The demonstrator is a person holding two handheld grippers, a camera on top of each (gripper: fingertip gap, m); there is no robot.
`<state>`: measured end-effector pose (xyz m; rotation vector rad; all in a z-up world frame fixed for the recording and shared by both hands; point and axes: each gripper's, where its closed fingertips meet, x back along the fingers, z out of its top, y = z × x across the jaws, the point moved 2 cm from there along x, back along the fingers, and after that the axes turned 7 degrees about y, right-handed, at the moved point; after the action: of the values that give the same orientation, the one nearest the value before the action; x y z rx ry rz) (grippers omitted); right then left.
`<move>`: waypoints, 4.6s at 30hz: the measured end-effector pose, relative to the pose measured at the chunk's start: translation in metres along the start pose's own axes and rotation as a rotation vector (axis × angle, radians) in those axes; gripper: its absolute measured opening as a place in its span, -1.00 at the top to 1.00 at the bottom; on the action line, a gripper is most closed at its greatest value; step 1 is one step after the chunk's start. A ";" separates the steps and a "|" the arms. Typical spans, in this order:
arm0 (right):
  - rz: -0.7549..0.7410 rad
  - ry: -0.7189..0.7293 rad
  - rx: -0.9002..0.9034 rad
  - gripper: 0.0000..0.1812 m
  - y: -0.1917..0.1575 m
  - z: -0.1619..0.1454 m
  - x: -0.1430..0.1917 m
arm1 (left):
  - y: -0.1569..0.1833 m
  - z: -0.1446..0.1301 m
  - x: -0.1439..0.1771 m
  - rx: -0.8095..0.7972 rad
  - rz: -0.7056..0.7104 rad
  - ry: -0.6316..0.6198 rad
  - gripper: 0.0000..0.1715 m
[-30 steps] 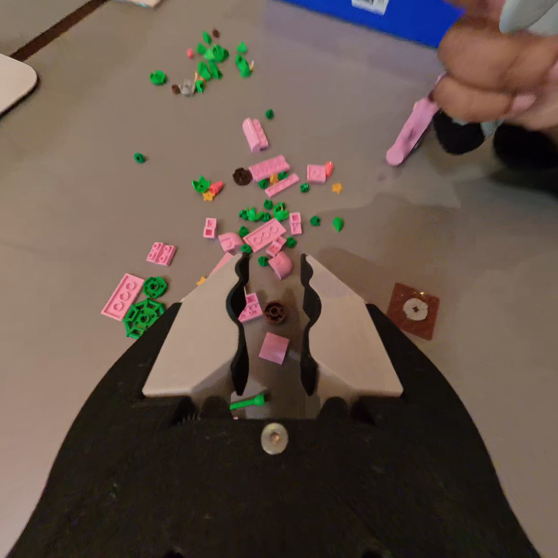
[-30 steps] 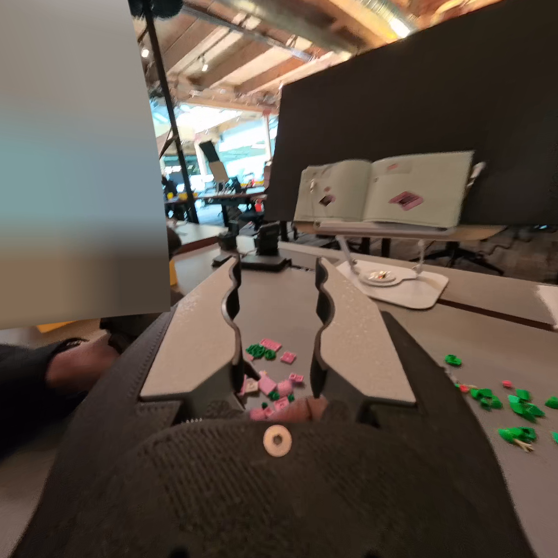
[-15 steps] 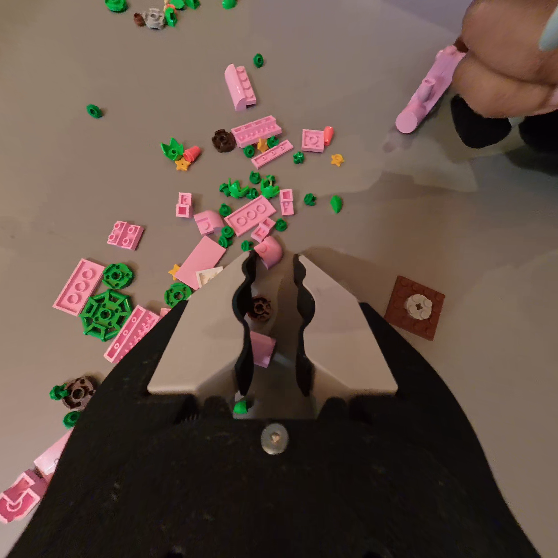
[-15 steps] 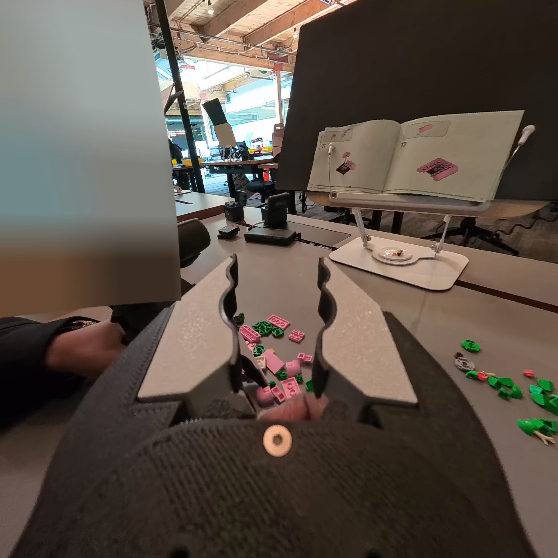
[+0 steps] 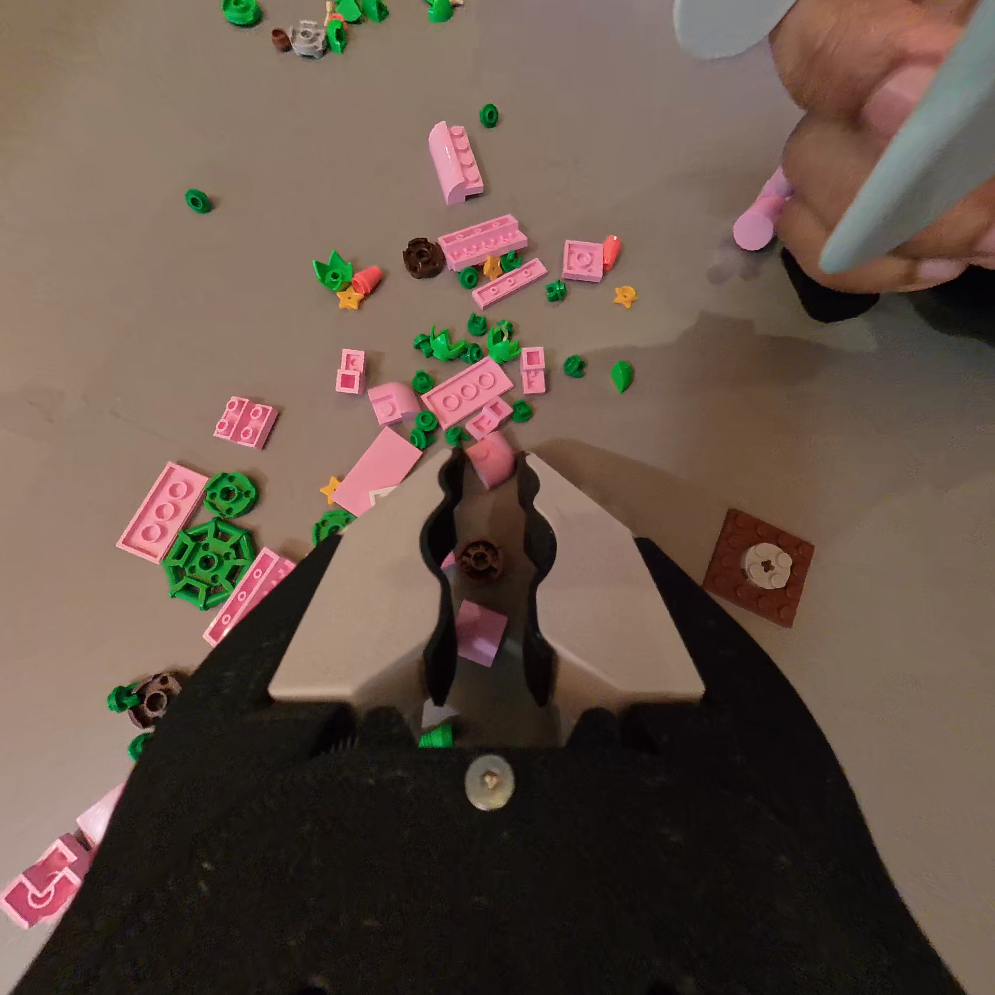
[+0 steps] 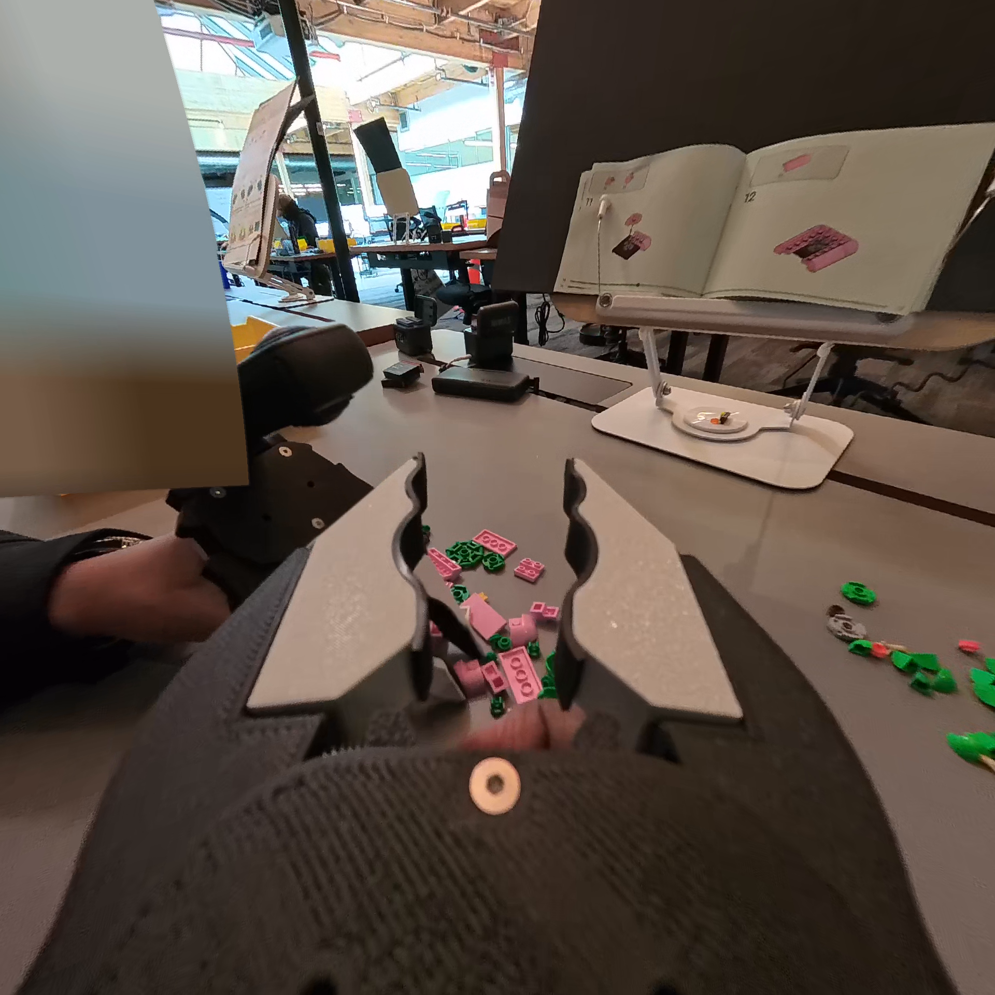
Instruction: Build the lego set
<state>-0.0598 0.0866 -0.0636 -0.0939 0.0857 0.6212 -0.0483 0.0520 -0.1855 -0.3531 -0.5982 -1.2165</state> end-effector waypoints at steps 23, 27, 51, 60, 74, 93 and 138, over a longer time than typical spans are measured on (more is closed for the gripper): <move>0.044 0.044 -0.223 0.39 0.007 0.003 0.002 | -0.019 0.064 0.063 0.000 0.033 0.487 0.81; 0.112 0.040 -0.325 0.35 -0.003 0.001 0.001 | -0.017 0.076 0.078 -0.079 0.097 0.580 0.81; 0.374 -0.068 -0.624 0.86 -0.028 -0.004 0.004 | 0.016 0.080 0.082 -0.291 -0.008 0.628 0.81; 0.386 -0.080 -0.709 0.92 -0.024 -0.002 0.005 | 0.002 0.080 0.087 -0.246 0.025 0.625 0.80; 0.352 0.057 -0.624 0.93 -0.035 0.010 0.005 | 0.007 0.084 0.089 -0.218 0.056 0.721 0.77; 0.349 0.057 -0.623 0.93 -0.035 0.010 0.004 | 0.019 0.086 0.091 -0.325 0.048 0.708 0.65; 0.133 -0.604 0.304 0.59 -0.062 -0.104 0.085 | 0.065 -0.032 0.037 -0.354 -0.503 -0.052 0.80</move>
<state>0.0398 0.0731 -0.1724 0.3969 -0.4001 0.7398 0.0285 0.0268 -0.1846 -0.5530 -0.5309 -1.8105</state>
